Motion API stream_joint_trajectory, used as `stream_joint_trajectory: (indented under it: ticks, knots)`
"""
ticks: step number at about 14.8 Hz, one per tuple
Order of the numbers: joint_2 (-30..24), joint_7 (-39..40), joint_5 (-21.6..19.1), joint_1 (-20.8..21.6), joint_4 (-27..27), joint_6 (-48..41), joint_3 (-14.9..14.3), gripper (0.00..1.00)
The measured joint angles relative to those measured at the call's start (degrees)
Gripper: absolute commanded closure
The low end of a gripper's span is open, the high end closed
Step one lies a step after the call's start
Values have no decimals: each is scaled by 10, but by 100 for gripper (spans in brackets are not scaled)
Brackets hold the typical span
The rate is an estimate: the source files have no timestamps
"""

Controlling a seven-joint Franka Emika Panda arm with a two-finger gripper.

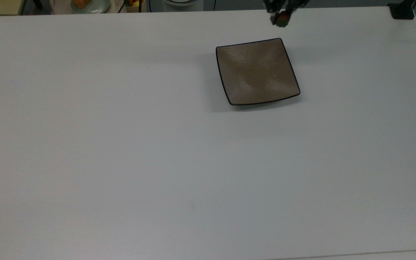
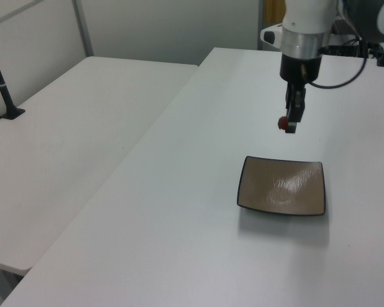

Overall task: Strawberries on a ceramic plate
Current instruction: 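Lift the strawberry and carry it over the square plate, then lower the strawberry onto the plate center and open the gripper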

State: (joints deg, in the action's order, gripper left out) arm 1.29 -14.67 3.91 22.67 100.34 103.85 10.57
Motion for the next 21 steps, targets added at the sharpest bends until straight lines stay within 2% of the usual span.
stream_joint_trajectory:
  ticks: [3,7,11,15,21]
  knots:
    - [5,49,-4,-1,1,0,-45,99]
    - [28,99,-30,-1,7,0,-75,99]
    - [71,112,-51,-1,14,3,-78,99]
    - [113,113,-61,2,35,57,-77,99]
    - [151,113,-61,11,69,139,-74,89]
